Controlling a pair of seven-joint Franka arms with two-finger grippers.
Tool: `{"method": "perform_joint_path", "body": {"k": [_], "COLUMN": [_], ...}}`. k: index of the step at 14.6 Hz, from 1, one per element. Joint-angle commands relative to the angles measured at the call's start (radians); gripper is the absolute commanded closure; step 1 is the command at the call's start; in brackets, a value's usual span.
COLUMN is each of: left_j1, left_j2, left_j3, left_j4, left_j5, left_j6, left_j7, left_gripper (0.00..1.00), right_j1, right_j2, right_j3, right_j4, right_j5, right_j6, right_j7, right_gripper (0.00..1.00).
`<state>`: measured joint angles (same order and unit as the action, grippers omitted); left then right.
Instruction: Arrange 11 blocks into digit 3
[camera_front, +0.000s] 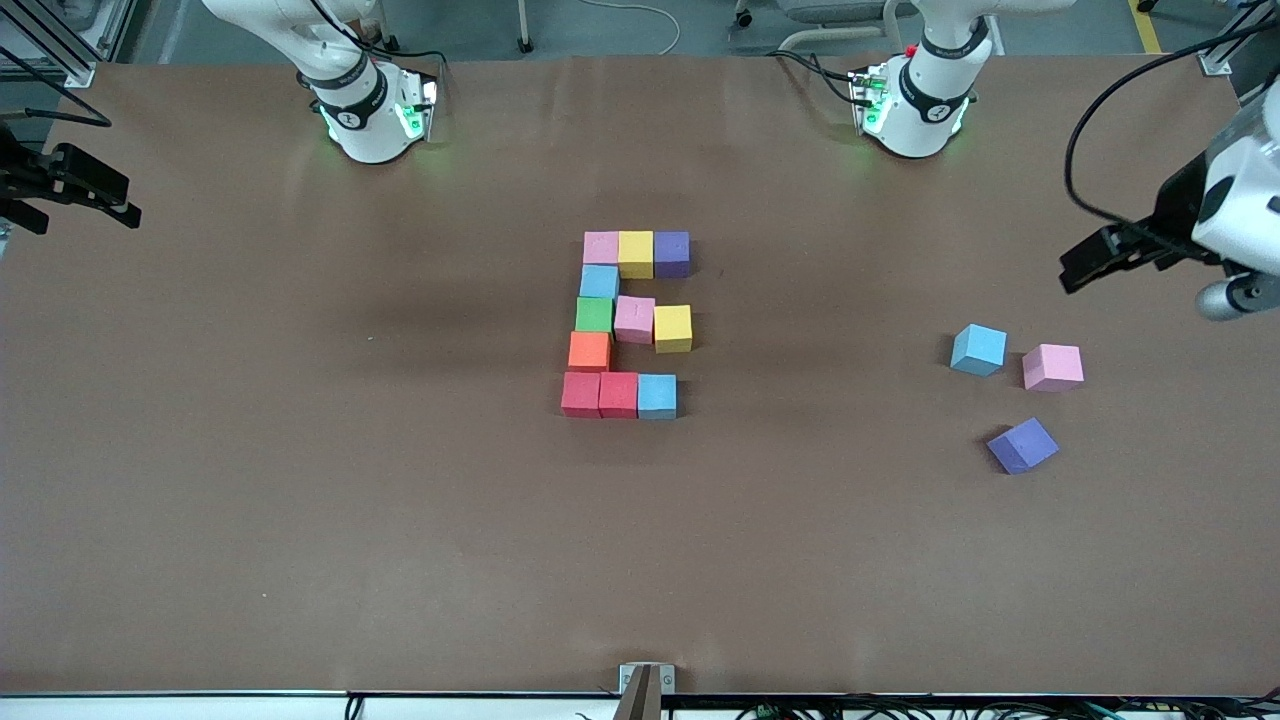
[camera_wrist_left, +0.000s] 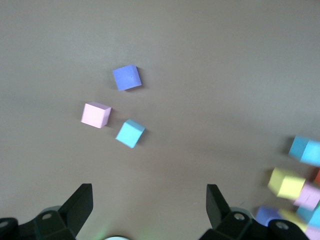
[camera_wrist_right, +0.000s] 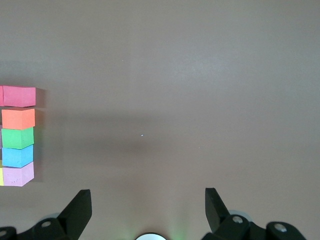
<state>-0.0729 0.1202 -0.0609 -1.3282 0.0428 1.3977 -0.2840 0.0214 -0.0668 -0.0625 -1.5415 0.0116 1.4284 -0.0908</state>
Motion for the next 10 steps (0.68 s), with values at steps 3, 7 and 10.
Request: {"method": "perform_joint_path", "body": {"k": [3,7,10], "left_j1": [0.051,0.047,0.044], "left_j2": [-0.134,-0.208,-0.208], "left_j3": [-0.007,-0.008,-0.010], "left_j4": [-0.176,-0.275,-0.261], "left_j5": [-0.018,-0.018,-0.018], "left_j6": [0.007,0.060,0.055], "left_j7": [0.154,0.154,0.154], "left_gripper": [0.00,0.00,0.00], "right_j1": [0.000,0.000,0.002], "right_j2": [-0.028,-0.028,-0.028], "right_j3": [-0.003,-0.002,0.003], "right_j4": [-0.032,-0.032,-0.032], "right_j5": [0.008,0.008,0.005], "right_j6": [0.003,0.001,-0.002], "right_j7": [-0.017,-0.017,-0.006], "right_gripper": [0.00,0.00,0.00]}}
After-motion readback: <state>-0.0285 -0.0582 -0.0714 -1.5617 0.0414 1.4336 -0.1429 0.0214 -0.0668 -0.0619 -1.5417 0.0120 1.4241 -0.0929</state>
